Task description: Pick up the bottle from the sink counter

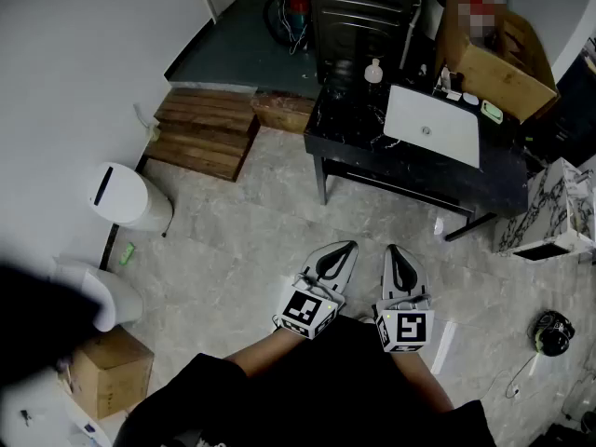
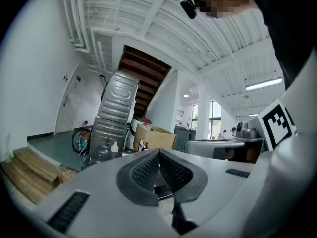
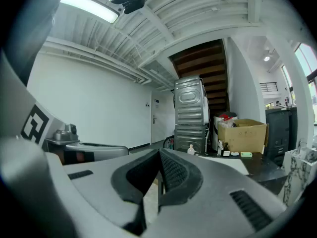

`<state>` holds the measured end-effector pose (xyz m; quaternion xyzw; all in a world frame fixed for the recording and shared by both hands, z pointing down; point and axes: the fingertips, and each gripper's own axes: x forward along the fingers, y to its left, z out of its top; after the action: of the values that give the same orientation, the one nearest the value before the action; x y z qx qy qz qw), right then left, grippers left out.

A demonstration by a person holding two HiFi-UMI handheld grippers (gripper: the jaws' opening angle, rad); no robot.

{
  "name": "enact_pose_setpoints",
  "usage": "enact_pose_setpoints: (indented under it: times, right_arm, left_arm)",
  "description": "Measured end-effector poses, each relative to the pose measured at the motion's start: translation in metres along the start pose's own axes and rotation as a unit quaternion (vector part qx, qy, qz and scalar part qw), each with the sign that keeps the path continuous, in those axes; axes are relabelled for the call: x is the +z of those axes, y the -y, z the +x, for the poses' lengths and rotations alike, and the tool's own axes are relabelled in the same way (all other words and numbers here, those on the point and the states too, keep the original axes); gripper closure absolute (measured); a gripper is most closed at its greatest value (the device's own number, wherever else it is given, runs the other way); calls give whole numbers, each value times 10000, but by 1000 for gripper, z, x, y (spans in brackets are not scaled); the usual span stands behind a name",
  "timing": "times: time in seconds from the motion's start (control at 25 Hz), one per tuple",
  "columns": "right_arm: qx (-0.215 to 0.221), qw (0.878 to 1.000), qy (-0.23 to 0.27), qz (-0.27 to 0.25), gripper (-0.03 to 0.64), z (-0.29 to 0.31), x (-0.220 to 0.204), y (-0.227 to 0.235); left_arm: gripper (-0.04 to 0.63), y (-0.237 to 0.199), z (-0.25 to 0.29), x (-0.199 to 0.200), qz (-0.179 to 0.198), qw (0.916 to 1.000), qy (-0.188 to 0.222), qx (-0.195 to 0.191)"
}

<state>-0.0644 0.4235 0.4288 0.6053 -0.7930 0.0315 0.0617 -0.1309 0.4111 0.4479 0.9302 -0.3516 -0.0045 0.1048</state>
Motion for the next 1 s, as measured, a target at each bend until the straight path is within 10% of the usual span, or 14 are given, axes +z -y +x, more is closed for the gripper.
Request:
enact_pose_setpoints:
  times: [1.0]
  right_arm:
    - [-378,9988,-285,81,577,75,-21,-34]
  left_arm:
    - [580,-127,-29,-8,-26,9998,-15,190]
